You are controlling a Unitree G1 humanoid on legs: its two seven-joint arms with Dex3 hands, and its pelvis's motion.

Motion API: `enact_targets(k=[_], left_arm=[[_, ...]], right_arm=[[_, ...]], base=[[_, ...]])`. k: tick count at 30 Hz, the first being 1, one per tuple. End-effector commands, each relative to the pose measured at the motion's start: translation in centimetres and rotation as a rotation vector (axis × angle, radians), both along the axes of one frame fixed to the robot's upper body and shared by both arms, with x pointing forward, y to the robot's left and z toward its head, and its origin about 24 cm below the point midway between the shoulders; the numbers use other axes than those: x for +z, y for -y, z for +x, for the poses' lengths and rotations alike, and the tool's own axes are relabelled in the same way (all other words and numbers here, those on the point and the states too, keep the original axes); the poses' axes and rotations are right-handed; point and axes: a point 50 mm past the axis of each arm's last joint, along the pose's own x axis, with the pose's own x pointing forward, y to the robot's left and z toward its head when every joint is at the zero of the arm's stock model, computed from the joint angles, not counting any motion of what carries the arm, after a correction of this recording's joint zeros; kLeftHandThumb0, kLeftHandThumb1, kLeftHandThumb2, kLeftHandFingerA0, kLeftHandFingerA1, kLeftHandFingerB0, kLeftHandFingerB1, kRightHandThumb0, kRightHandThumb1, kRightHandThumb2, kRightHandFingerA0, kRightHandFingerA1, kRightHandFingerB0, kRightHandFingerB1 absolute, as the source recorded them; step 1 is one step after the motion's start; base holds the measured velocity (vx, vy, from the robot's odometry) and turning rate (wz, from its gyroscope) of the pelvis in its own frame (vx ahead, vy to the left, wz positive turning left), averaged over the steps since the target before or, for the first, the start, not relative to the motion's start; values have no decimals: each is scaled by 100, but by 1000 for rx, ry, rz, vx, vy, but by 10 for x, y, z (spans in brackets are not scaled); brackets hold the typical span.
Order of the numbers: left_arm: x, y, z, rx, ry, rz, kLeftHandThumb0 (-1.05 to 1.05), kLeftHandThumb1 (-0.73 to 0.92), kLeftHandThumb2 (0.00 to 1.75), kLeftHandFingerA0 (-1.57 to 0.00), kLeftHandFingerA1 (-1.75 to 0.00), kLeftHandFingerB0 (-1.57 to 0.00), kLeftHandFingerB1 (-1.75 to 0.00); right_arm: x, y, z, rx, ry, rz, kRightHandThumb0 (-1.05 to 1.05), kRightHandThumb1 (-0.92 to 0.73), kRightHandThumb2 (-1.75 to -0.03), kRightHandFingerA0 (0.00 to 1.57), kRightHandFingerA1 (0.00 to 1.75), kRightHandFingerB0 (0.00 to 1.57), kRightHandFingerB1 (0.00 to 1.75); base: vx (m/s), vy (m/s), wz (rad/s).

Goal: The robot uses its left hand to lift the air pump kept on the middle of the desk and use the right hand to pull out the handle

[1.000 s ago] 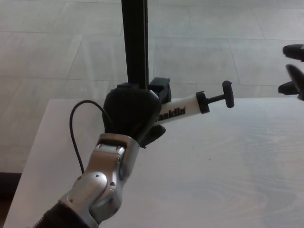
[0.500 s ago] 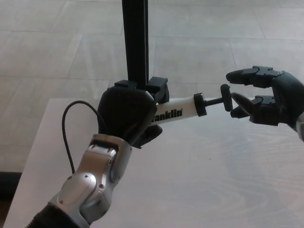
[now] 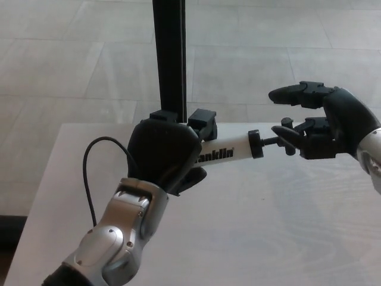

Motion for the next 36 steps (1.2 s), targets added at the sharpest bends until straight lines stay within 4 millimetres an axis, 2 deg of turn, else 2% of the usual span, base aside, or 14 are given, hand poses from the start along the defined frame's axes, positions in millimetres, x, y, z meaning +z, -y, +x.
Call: enact_targets(k=[1, 2, 3, 4, 5, 10, 13, 15, 16, 18, 22, 27, 31, 36], left_arm=[[4, 1, 1, -7, 22, 24, -32, 59, 87, -90, -174, -76, -117], [5, 2, 1, -4, 20, 27, -32, 59, 87, -90, -174, -76, -117], [7, 1, 2, -10, 25, 40, -28, 68, 82, -87, -159, -63, -57], [7, 1, 2, -10, 25, 40, -28, 68, 82, -87, -159, -63, -57], [7, 2, 2, -19, 26, 20, -25, 63, 85, -87, -159, -78, -64], [11, 2, 4, -12, 8, 14, -28, 62, 83, -89, -150, -84, -74], [14, 2, 4, -23, 48, -12, -25, 52, 100, -93, -157, -87, -114], [14, 1, 4, -18, 63, -14, -18, 55, 97, -89, -172, -68, -143], [14, 1, 4, -26, 62, -34, -20, 51, 102, -84, -172, -73, -154], [14, 1, 3, -21, 55, -30, -20, 47, 108, -82, -175, -73, -158], [14, 0, 2, -21, 65, -25, -21, 41, 119, -83, -175, -73, -155], [11, 0, 1, -18, 64, -12, -21, 43, 115, -83, -174, -74, -153], [9, 1, 0, -19, 49, -7, -21, 46, 115, -80, -173, -71, -152], [9, 2, 0, -23, 58, -24, -22, 44, 116, -81, -173, -72, -152]], right_arm=[[0, -7, -2, 44, 32, -53, -26, -55, -55, 81, 86, 69, 58], [-2, -8, -3, 47, 33, -61, -26, -55, -55, 81, 86, 69, 58], [-6, -11, -5, 48, 31, -84, -23, -55, -56, 80, 97, 79, 71], [-6, -11, -5, 48, 32, -85, -23, -55, -56, 80, 97, 79, 71], [-8, -12, -6, 47, 43, -103, -24, -59, -57, 82, 103, 85, 71], [-13, -13, -5, 53, 93, -152, -15, -61, -72, 89, 113, 93, 84], [-15, -12, -5, 44, 102, -191, -9, -58, -89, 94, 121, 99, 89], [-14, -11, -4, 39, 111, -209, -10, -51, -104, 101, 106, 98, 95], [-14, -10, -4, 30, 110, -231, -7, -49, -109, 104, 103, 100, 100], [-14, -9, -4, 28, 101, -231, -7, -47, -118, 107, 111, 99, 112], [-13, -6, -5, 20, 78, -155, -7, -49, -122, 95, 159, 92, 138], [-12, -3, -5, -22, 137, -61, -9, -50, -118, 88, 164, 83, 147], [-11, -2, -5, -36, 144, -48, -16, -57, -95, 88, 164, 77, 141], [-14, -1, -7, -38, 137, -27, -9, -51, -110, 84, 165, 80, 141]], base=[[0, 0, 0], [0, 0, 0], [0, 0, 0], [0, 0, 0], [0, 0, 0], [0, 0, 0], [0, 0, 0], [0, 0, 0], [0, 0, 0], [0, 0, 0], [0, 0, 0], [0, 0, 0], [0, 0, 0], [0, 0, 0]])
